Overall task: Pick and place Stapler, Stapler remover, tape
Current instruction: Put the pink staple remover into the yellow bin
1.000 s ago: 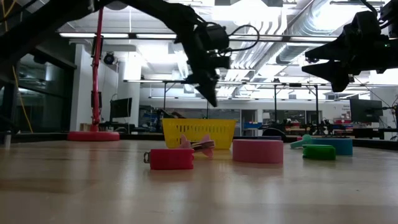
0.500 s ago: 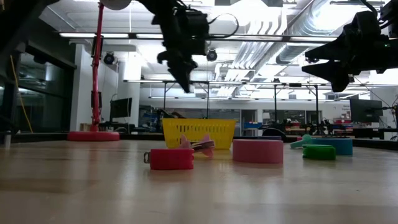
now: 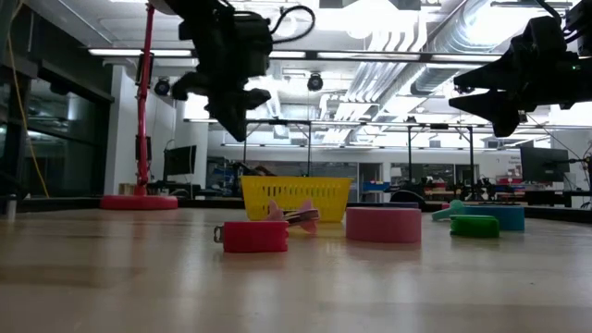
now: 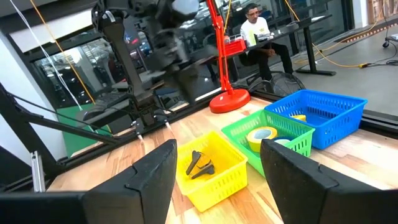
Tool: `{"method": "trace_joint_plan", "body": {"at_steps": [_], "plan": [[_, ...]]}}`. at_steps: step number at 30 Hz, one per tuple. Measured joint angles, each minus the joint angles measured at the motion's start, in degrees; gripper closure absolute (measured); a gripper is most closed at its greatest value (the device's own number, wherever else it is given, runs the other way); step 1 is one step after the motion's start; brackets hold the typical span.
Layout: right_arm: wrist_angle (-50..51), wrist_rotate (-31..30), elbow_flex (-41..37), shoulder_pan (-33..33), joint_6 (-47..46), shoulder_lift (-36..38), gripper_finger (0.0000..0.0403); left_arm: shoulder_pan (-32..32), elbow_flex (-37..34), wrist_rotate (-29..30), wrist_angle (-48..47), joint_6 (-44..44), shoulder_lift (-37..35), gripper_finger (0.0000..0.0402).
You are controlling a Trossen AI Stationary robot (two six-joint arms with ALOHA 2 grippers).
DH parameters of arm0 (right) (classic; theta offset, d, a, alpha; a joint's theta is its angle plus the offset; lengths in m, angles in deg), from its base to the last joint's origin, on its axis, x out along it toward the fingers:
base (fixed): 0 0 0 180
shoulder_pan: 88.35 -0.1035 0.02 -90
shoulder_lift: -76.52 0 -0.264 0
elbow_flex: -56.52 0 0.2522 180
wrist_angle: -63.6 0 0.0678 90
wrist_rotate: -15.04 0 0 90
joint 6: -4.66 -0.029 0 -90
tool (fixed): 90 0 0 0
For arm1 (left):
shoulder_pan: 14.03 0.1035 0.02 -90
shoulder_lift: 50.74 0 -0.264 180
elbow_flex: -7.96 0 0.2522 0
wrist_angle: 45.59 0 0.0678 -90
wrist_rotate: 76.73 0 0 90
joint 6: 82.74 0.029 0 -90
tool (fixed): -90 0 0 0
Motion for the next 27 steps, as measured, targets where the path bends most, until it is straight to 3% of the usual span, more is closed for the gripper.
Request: {"method": "trace_joint_plan", "body": {"at_steps": [7,16,21,27], "plan": [[0.0,0.02,0.01,-0.02,0.0,0.0,0.018,-5.79,-4.16,-5.17,0.82,12.21,-0.29,0.0401],[0.0,0.02,0.0,-0.02,0.02,0.0,0.0181,-16.48,-4.72,-8.28,8.52,12.34,0.57,0.0391],[0.0,0.02,0.0,-0.02,0.0,0.02,0.018,-21.08,-4.68,-13.01,14.29,12.35,4.39,0.0328],[0.0,0.01,0.01,-0.02,0.0,0.02,0.0181,-23.67,-4.68,-8.74,22.24,12.35,9.87,0.0225]]}}
